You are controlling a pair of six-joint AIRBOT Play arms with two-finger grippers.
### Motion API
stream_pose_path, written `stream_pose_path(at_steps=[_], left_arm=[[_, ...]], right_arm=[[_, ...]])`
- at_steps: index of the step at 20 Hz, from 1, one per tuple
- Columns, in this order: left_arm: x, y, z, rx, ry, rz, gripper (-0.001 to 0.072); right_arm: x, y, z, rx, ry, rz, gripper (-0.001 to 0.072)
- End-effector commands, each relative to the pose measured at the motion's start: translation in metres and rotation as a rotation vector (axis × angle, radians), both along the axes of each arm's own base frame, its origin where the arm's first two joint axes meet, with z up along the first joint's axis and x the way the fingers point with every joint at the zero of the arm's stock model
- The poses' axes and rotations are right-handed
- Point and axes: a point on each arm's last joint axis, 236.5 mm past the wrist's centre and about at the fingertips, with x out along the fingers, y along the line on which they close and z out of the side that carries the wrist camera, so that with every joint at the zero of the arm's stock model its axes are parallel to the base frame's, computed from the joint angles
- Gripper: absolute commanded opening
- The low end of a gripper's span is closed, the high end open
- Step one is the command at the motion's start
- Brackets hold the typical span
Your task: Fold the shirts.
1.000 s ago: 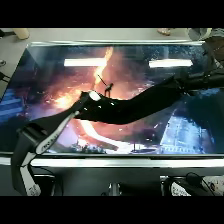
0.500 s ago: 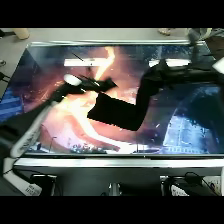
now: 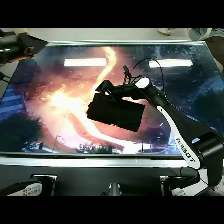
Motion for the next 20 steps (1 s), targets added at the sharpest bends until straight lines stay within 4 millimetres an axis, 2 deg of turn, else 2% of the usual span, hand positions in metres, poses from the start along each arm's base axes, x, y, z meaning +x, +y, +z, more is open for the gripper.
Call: stream_pose_path(at_steps=[1, 3, 4, 5, 6, 7, 8, 9, 11, 13, 15, 16, 17, 18, 20], left_arm=[[-0.022, 0.021, -0.002, 0.115, 0.014, 0.015, 0.0025], [-0.022, 0.024, -0.019, 0.133, 0.051, 0.016, 0.0026], [-0.022, 0.025, -0.028, 0.142, 0.072, 0.019, 0.0026], [-0.022, 0.026, -0.036, 0.144, 0.090, 0.019, 0.0026], [-0.023, 0.026, -0.044, 0.141, 0.107, 0.017, 0.0026], [-0.023, 0.025, -0.050, 0.139, 0.122, 0.015, 0.0026], [-0.023, 0.025, -0.056, 0.137, 0.135, 0.014, 0.0026], [-0.024, 0.025, -0.061, 0.135, 0.146, 0.013, 0.0025], [-0.025, 0.021, -0.066, 0.132, 0.156, 0.006, 0.0026], [-0.027, 0.014, -0.065, 0.129, 0.160, -0.010, 0.0026], [-0.028, 0.006, -0.064, 0.129, 0.155, -0.024, 0.0026], [-0.027, 0.003, -0.063, 0.128, 0.150, -0.027, 0.0026], [-0.026, 0.001, -0.062, 0.123, 0.145, -0.023, 0.0026], [-0.024, 0.001, -0.061, 0.114, 0.144, -0.013, 0.0026], [-0.022, 0.003, -0.059, 0.099, 0.145, 0.005, 0.0026]], right_arm=[[0.002, -0.035, -0.003, -0.035, -0.003, 0.046, 0.0646], [0.008, -0.113, -0.012, -0.190, 0.042, 0.009, 0.0645], [0.000, -0.168, -0.031, -0.344, 0.099, 0.004, 0.0645], [-0.020, -0.221, -0.055, -0.499, 0.213, 0.006, 0.0643], [-0.052, -0.265, -0.079, -0.630, 0.362, 0.026, 0.0614], [-0.084, -0.281, -0.096, -0.670, 0.466, 0.089, 0.0614], [-0.103, -0.278, -0.112, -0.652, 0.511, 0.134, 0.0626], [-0.110, -0.262, -0.126, -0.588, 0.516, 0.134, 0.0628], [-0.094, -0.232, -0.145, -0.458, 0.465, 0.028, 0.0626], [-0.068, -0.218, -0.153, -0.390, 0.409, -0.084, 0.0624], [-0.056, -0.207, -0.159, -0.331, 0.417, -0.132, 0.0591], [-0.053, -0.198, -0.158, -0.289, 0.407, -0.127, 0.0494], [-0.047, -0.189, -0.150, -0.244, 0.357, -0.104, 0.0208], [-0.036, -0.189, -0.139, -0.218, 0.305, -0.105, 0.0023], [0.000, -0.214, -0.106, -0.208, 0.191, -0.141, 0.0018]])
